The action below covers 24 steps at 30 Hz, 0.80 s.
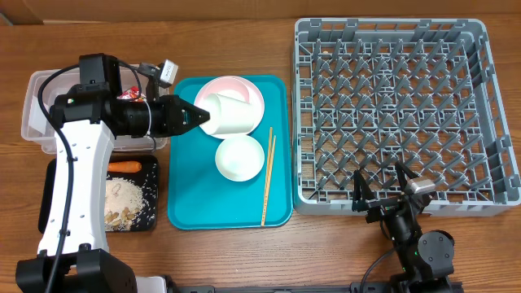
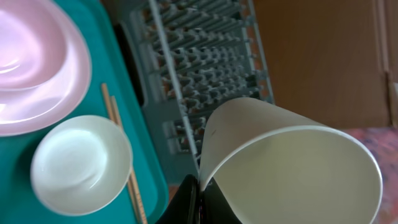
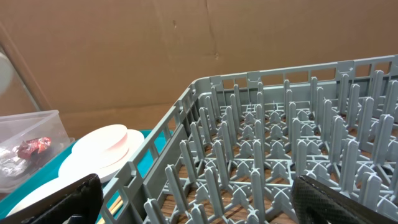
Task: Sort waste into correct bins and load items into the dishwasher
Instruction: 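Hold the cup out sideways while moving the right gripper toward it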
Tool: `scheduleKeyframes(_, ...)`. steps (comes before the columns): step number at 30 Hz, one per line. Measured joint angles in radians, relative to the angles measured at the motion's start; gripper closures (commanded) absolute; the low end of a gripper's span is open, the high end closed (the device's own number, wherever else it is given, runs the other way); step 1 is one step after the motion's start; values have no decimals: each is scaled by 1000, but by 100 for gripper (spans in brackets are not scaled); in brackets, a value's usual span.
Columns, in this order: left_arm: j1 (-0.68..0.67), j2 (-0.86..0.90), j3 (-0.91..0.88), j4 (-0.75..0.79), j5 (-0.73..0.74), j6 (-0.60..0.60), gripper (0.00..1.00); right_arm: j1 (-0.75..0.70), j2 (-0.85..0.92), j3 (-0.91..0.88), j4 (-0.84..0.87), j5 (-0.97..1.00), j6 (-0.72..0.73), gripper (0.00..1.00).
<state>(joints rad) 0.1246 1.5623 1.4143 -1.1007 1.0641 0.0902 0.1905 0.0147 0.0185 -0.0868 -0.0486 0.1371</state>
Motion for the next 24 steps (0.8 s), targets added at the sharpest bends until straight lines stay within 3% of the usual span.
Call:
scheduleKeyframes(8, 0, 33, -29, 13, 175, 105, 96, 0, 0, 0, 16, -58, 19, 0)
scheduleKeyframes(18, 0, 135, -51, 13, 254, 156, 96, 0, 0, 0, 29, -387, 148, 0)
scheduleKeyframes(24, -3, 138, -51, 12, 276, 161, 96, 0, 53, 67, 17, -472, 255, 0)
